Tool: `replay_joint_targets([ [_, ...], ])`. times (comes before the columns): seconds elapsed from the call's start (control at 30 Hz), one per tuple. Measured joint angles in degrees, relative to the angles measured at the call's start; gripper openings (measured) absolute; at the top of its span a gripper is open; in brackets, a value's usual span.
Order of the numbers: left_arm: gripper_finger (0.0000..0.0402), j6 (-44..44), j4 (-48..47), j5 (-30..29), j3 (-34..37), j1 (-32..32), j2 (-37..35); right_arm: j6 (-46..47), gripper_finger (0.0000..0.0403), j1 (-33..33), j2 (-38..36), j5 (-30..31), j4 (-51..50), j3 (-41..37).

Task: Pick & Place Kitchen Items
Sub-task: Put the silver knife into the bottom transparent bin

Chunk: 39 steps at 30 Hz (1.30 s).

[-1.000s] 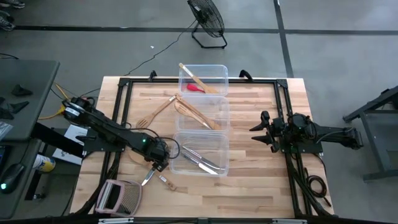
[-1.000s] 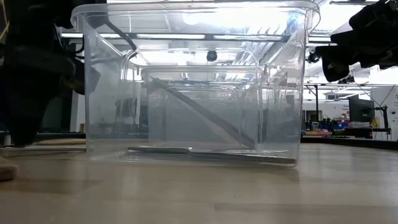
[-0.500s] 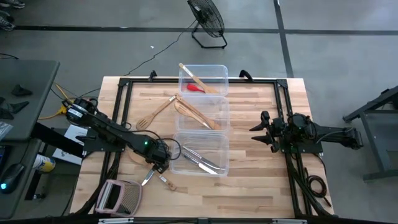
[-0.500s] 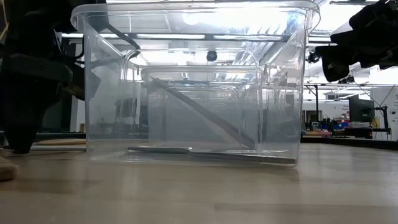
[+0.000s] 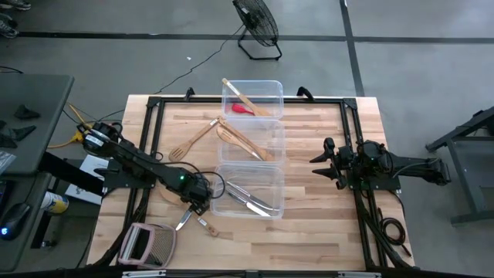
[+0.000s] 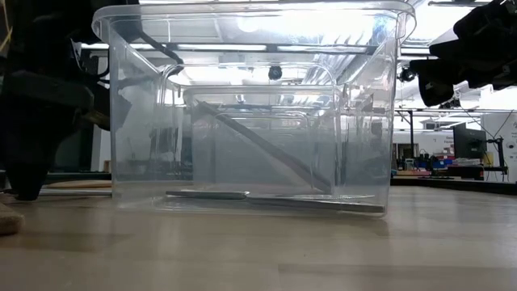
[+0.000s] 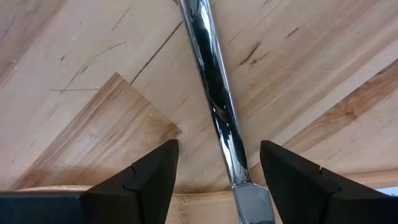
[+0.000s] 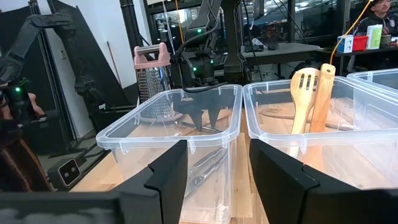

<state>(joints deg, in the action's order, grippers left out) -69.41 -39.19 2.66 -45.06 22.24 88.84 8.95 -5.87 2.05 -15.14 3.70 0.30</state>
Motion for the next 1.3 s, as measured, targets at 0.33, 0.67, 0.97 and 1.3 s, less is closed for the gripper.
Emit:
replay_joint_targets([
  [0.33,0.0227,0.11,0.04,0.00,0.07,0.00,0.69,-0.01,0.0165,-0.01,0.01,-0.01,0.00,0.00],
  [0.67,0.0203,0.15,-0.03,0.45,0.20,0.00,0.76,0.00,0.0165,-0.01,0.01,-0.01,0.00,0.00],
  [0.97,0.0134,0.13,-0.69,1.14,0.29,-0.04,0.82,0.00,0.0165,-0.02,0.02,-0.02,0.00,0.01],
  [1.3,0.0073,0.59,-1.74,1.35,0.31,-0.04,0.82,0.00,0.0165,0.00,0.02,0.00,-0.02,0.00],
])
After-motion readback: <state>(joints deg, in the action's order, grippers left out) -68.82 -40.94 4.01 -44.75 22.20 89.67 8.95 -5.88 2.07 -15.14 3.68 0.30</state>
